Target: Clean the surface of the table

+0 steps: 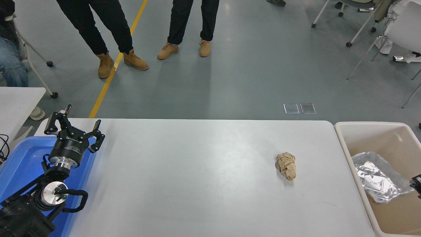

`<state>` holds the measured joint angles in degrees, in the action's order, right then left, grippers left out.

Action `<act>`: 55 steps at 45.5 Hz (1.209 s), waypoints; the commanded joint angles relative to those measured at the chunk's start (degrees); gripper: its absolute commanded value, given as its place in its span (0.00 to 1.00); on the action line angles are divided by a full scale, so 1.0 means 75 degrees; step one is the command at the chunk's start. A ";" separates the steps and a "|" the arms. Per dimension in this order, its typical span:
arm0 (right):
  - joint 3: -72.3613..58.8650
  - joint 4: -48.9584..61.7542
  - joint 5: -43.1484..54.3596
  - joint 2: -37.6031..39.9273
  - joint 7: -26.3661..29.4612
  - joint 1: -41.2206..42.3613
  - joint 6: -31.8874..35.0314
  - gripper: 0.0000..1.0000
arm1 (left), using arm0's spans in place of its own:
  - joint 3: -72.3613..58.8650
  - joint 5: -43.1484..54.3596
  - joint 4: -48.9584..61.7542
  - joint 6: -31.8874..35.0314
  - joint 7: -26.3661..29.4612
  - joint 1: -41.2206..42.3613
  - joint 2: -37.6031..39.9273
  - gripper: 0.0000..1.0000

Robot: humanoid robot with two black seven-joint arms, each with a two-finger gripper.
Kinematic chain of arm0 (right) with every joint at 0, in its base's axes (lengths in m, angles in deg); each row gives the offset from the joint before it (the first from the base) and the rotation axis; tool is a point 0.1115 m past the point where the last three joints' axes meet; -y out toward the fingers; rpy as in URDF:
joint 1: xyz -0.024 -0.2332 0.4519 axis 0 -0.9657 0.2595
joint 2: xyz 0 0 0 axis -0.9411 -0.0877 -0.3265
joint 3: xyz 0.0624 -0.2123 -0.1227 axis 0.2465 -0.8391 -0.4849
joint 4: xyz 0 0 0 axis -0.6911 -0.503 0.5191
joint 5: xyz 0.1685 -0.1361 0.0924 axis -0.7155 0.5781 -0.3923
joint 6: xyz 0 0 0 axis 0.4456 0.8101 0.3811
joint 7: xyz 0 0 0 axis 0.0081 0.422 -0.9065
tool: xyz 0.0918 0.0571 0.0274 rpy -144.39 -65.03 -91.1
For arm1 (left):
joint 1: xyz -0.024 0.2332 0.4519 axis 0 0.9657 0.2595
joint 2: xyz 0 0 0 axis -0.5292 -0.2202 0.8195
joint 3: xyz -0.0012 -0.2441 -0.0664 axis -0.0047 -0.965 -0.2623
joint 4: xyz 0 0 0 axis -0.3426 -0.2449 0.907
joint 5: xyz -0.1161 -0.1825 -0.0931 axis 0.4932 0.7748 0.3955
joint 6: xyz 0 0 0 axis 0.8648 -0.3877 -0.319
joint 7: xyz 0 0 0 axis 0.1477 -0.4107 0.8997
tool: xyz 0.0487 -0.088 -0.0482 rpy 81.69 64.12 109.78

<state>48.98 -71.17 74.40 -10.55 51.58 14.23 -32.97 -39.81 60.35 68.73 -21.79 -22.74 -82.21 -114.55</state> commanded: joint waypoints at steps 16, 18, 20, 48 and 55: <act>0.0122 -0.0122 -0.0024 0.0053 -0.0046 0.0237 -0.0367 0.96 | -0.0006 0.0000 0.0000 0.0000 0.0000 -0.0001 0.0000 0.99; 0.0274 -0.0122 -0.0024 0.0088 -0.0046 0.0354 -0.0367 0.96 | -0.0006 0.0000 0.0000 0.0000 0.0000 -0.0001 0.0000 0.99; 0.0531 -0.0122 -0.0048 0.0158 -0.0046 0.0448 -0.0355 0.96 | 0.0005 0.0000 0.0000 0.0000 0.0000 -0.0001 0.0000 0.99; 0.1715 -0.0181 -0.1641 0.0920 -0.0035 0.1420 -0.0250 0.98 | -0.0006 0.0000 0.0000 0.0000 0.0000 -0.0001 0.0000 0.99; 0.2886 -0.0578 -0.1946 0.1119 -0.0035 0.1456 -0.0226 0.98 | 0.0005 0.0000 0.0000 0.0000 0.0000 -0.0001 0.0000 0.99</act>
<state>62.29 -72.71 63.18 -4.02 51.50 23.90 -34.83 -39.81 60.35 68.73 -21.79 -22.74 -82.22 -114.56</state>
